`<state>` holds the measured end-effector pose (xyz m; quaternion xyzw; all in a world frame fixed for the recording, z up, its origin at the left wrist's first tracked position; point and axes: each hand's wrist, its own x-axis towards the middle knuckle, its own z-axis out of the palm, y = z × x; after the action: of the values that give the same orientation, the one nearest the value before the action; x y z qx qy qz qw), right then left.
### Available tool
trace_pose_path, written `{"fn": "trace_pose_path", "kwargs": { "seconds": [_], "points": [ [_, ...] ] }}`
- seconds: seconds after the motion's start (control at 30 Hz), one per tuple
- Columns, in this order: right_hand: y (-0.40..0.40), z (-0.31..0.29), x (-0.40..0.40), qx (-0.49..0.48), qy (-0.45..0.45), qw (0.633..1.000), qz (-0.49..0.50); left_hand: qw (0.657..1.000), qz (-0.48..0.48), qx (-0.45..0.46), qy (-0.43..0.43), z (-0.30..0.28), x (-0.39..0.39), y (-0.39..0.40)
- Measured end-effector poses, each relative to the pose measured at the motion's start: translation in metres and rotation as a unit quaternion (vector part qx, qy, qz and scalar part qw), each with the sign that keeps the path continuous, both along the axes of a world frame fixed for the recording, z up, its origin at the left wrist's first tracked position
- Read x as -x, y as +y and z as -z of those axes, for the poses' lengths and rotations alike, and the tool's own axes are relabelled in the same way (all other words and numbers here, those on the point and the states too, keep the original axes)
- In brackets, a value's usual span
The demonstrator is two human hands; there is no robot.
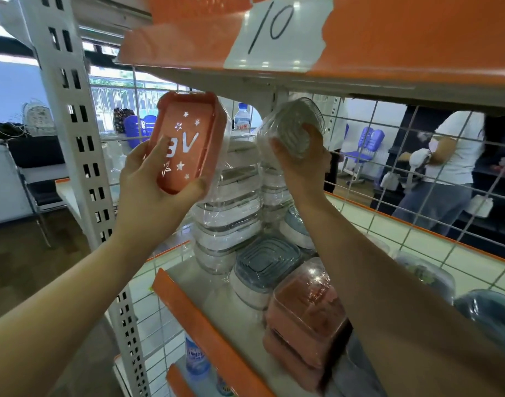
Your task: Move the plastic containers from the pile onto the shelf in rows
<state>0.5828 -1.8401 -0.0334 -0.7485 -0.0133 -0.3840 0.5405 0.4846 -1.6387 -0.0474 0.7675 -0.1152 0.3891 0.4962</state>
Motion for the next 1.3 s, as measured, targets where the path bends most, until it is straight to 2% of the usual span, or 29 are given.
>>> {"fn": "trace_pose_path", "kwargs": {
  "seconds": [0.2, 0.27, 0.47, 0.93, 1.07, 1.3],
  "points": [
    [-0.002, -0.015, -0.003, 0.010, -0.022, 0.999, 0.042, 1.000, -0.015, -0.003, 0.011, 0.001, -0.001, -0.001],
    [-0.002, -0.020, -0.004, -0.017, -0.049, 0.997, 0.052, 1.000, -0.013, 0.003, 0.019, 0.002, -0.001, 0.000],
    [-0.001, -0.011, 0.002, -0.035, -0.064, 0.997, -0.007, 1.000, -0.008, 0.012, 0.020, 0.003, 0.000, -0.003],
    [0.010, -0.020, -0.014, 0.023, -0.123, 0.991, 0.052, 0.999, -0.024, -0.020, 0.014, 0.006, 0.000, 0.000],
    [0.013, -0.014, -0.020, 0.090, -0.119, 0.988, 0.045, 0.999, -0.034, -0.023, 0.018, 0.006, 0.003, -0.001],
    [0.010, -0.010, -0.022, 0.097, -0.095, 0.990, 0.048, 0.999, -0.039, -0.021, 0.026, 0.009, 0.001, 0.000]
  ]
}}
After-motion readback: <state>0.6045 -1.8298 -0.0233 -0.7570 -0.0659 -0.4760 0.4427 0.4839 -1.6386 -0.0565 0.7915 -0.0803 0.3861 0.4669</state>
